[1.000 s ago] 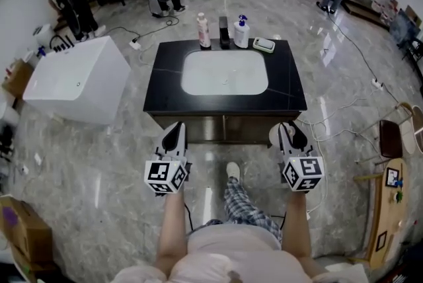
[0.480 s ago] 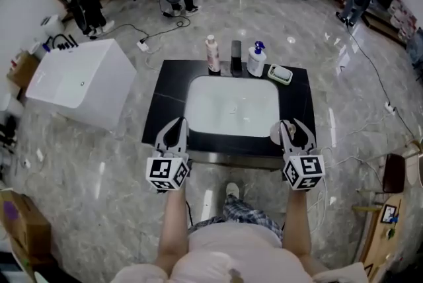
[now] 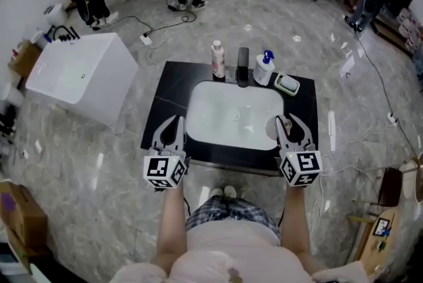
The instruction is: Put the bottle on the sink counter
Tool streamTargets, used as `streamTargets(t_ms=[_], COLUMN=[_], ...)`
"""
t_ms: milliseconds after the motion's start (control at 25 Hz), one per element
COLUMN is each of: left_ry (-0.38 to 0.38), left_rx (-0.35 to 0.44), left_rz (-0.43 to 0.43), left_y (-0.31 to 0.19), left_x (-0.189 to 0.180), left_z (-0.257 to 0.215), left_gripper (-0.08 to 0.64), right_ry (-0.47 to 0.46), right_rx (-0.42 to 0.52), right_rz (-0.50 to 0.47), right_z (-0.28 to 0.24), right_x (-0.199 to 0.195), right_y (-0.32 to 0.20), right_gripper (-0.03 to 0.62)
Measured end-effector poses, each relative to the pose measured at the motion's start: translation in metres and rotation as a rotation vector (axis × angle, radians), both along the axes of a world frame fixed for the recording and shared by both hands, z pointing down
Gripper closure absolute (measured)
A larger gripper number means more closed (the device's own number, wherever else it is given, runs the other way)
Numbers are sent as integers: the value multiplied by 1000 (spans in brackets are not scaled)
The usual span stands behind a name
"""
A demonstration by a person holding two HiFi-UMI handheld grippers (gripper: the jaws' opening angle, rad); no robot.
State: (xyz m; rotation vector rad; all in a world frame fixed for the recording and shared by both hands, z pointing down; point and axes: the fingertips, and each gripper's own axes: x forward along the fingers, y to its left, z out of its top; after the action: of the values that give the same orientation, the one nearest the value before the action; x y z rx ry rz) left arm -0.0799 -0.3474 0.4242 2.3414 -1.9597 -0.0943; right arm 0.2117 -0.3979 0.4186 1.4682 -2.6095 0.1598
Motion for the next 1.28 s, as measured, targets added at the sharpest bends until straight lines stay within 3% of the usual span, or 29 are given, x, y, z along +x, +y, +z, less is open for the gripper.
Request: streamTargets(t_ms=[320, 680, 1000, 1280], left_ry=[-4, -2, 1, -3], left_rx=[-19, -35, -36, -63], left_rz=[3, -67, -203, -372], left_y=[-19, -15, 9, 48], left_x=[-11, -53, -119, -206], left_z=[2, 11, 28, 46], left_gripper=[531, 532, 532, 532], right_ry=[12, 8, -2, -9], right_rx=[-15, -19, -15, -19], right_rz=[-28, -157, -358, -613], right_z=[3, 5, 19, 33], right_x=[-24, -96, -200, -335], right_y=[-17, -29, -31, -6], right_gripper=[460, 459, 459, 459])
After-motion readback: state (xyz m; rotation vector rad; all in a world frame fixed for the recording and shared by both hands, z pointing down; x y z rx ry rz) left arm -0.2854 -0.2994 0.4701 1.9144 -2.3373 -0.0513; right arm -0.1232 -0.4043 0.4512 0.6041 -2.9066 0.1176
